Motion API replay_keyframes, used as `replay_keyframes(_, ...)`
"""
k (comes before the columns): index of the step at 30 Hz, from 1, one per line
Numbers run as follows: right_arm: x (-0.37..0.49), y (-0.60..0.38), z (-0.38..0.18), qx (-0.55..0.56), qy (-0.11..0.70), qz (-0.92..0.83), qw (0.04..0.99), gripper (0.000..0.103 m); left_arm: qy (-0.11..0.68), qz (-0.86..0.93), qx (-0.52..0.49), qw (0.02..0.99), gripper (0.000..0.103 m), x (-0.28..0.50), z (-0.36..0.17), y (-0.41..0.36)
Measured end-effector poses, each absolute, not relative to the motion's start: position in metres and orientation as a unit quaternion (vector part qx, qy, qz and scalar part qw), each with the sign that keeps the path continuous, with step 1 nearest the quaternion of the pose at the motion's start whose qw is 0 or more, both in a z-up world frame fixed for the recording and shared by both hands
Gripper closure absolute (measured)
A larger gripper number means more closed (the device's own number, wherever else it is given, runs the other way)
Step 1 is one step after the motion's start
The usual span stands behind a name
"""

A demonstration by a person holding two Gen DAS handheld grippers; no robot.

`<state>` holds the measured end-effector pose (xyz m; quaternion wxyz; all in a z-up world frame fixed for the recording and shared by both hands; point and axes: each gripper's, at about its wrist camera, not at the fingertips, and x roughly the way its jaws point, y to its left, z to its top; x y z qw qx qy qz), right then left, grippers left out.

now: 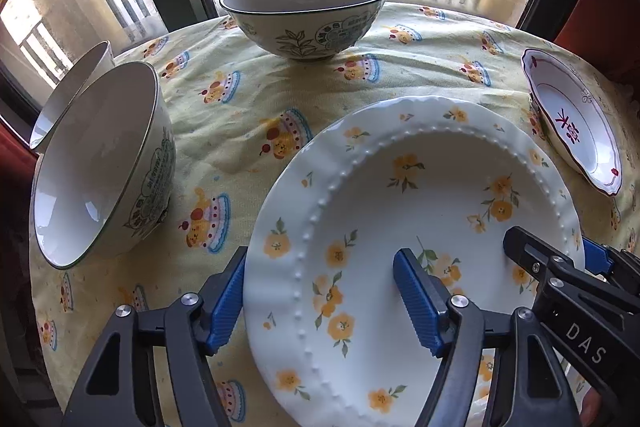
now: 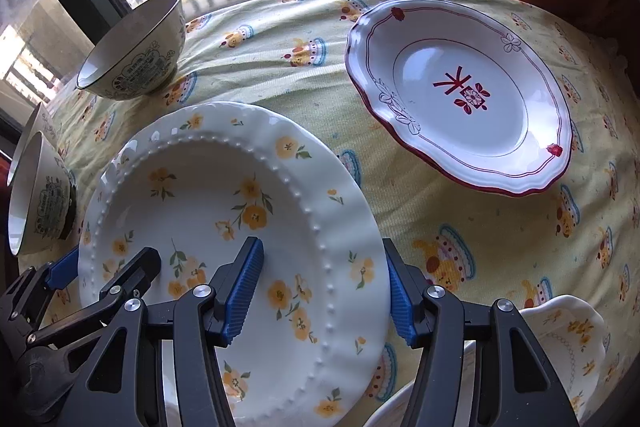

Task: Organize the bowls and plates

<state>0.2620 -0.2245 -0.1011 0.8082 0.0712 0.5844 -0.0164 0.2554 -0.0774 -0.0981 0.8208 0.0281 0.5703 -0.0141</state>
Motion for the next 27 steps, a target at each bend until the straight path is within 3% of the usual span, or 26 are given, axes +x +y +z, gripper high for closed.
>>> replay_keyframes(16, 0.201, -0.178, -0.103, 0.061, 0.619, 0.013, 0.783, 0.042, 0.606, 0.011, 0.012, 0.795, 0.034, 0.188, -0.097, -0.031)
replay_keyframes(27, 0.202, -0.176, -0.105, 0.077, 0.614, -0.016, 0.786, 0.037, 0.603, 0.01, 0.012, 0.798, 0.034, 0.207, -0.1, -0.037)
